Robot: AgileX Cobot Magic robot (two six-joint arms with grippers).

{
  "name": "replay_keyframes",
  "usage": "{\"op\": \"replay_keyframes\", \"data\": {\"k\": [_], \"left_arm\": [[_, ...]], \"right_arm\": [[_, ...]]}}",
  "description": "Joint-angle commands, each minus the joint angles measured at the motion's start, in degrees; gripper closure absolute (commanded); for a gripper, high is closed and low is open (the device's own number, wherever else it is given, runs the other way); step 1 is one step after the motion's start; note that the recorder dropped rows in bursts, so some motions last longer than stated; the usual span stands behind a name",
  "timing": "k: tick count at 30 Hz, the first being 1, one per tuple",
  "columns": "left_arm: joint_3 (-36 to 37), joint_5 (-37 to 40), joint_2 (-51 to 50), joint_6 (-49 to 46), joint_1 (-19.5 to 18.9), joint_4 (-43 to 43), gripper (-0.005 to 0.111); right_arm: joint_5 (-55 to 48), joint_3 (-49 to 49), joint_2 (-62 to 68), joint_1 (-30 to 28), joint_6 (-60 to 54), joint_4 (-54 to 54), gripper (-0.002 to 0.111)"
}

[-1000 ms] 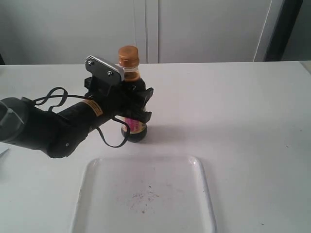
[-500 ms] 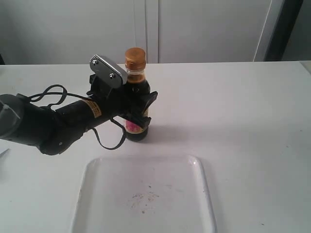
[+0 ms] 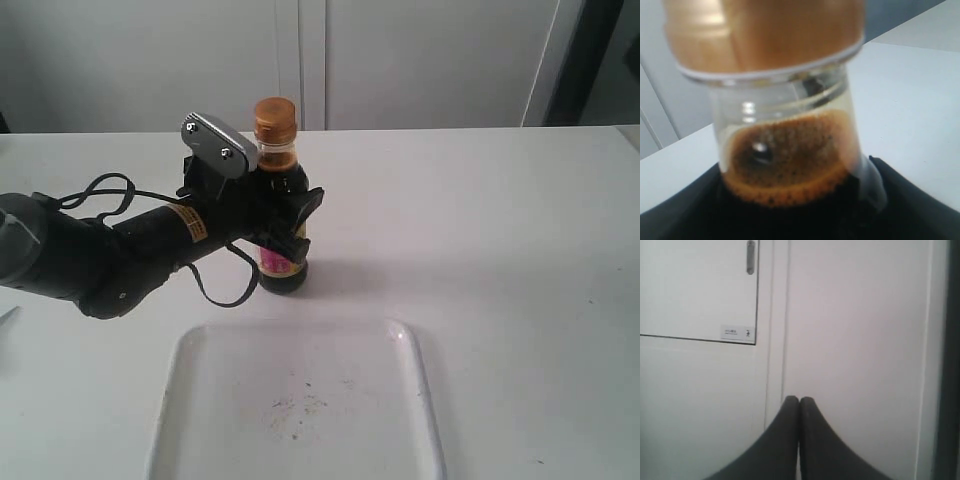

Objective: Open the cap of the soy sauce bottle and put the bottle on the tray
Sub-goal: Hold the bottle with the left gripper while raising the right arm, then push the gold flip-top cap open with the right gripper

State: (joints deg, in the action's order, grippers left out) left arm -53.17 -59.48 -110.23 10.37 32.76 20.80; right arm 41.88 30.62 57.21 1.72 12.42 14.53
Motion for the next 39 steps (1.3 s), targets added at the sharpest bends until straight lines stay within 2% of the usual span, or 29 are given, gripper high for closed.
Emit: {"op": "replay_keyframes", "data": {"k": [1,8,18,29,39], "left_arm": [[0.42,2.27,-0.11,1.71,0.36,2.05,0.107],[0.42,2.27,-0.11,1.71,0.36,2.05,0.107],[0.42,2.16,-0.11,1.71,0.36,2.05,0.107],[0.42,2.17,-0.11,1.81,0.36,2.05,0.107],[0.42,2.17,-0.11,1.93,0.36,2.05,0.107]], "right_arm": [[6.03,4.31,9.62,-0.17,3.3,9.56,0.108],[10.61,13.13,24.36,-0.17,4.35,28.01,0.108],[18.6,21.24,38.38,0.81,4.2,37.29,0.108],[8.09,30.93,47.65,9.04,-0.64,37.85,0.108],[6.17,38.32,55.02,10.88,-2.25,38.0,0.108]]}}
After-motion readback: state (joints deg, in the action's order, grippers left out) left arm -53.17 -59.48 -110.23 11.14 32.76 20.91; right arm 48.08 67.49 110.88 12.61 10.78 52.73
